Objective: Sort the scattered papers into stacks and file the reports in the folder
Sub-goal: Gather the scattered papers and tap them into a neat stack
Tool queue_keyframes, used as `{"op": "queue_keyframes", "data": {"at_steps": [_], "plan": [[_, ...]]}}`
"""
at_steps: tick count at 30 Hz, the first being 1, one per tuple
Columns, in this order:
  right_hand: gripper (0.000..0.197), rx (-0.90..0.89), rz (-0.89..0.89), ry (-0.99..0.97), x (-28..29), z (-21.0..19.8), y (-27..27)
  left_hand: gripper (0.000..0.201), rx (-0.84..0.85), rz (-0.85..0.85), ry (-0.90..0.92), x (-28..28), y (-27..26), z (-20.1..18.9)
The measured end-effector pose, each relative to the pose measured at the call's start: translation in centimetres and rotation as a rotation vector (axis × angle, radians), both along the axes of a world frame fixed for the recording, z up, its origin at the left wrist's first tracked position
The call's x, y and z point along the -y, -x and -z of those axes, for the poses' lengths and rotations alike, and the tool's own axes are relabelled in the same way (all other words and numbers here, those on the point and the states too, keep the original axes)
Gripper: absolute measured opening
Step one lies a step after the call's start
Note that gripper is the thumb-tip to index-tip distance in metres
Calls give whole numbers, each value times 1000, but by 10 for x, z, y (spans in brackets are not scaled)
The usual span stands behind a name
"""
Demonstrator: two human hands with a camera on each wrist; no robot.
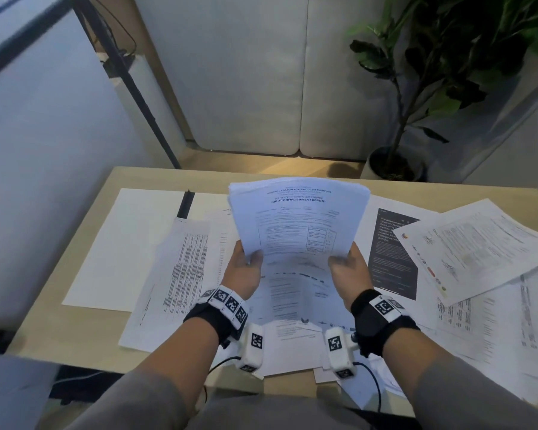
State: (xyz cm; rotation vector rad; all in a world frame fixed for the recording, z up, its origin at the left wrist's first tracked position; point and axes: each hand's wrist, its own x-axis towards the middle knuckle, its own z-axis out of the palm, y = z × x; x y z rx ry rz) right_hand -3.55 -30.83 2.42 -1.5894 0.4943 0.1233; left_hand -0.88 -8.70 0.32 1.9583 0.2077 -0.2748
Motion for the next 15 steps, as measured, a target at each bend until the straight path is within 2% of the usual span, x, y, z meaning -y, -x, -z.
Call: {"op": "queue_keyframes", "data": {"at_steps": [3,5,8,11,15], "plan": [[46,40,-116,146,4,-1,-7,43,-15,-38,-22,-12,2,-9],[47,22,-207,188,4,-6,-15,41,-4,-56,-22,-24,4,-17],[45,-43,-308,108,-6,-16,-26,31,-15,-80,-2,-47,8,-29],[43,-154,-364,-59,-22,-21,-34,25,1,-70,-64,-78,8,-34],[43,-254,-441,-132,-65,-16,-39,35,-26,-70,-80,-131,12,-27]]}}
